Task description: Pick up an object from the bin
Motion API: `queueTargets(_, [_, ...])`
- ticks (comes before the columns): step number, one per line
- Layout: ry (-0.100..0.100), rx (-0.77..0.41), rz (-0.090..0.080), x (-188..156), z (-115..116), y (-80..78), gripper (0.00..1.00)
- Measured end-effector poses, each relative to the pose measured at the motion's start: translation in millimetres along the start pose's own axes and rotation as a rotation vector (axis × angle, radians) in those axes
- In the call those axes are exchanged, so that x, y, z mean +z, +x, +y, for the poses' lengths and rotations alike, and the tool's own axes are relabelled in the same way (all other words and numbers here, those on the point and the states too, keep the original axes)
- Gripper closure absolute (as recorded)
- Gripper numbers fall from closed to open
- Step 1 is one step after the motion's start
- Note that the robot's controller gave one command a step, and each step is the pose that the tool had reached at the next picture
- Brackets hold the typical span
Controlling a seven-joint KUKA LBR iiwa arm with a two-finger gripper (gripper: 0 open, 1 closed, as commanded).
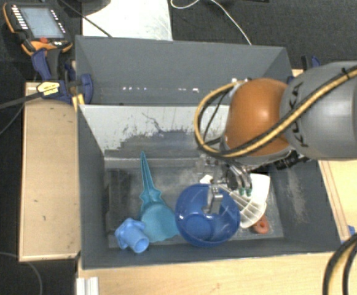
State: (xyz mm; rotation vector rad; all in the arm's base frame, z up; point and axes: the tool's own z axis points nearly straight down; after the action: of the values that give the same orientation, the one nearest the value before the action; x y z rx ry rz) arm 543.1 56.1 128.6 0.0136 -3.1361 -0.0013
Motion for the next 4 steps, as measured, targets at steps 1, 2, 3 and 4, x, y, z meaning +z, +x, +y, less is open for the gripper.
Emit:
queueTargets(1, [0.0,0.002,-0.008,-4.6,-0.3,-1.6,0.0])
queueTargets(2, [-0.001,-0.255,-0.004,52.0,19.2,-2.3,0.0])
queueTargets(3, [0.0,-0.09,-0.01,50.6,25.3,7.7,1.0])
queueTargets(4, [0.0,-0.088,-0.01,50.6,25.3,7.7,1.0])
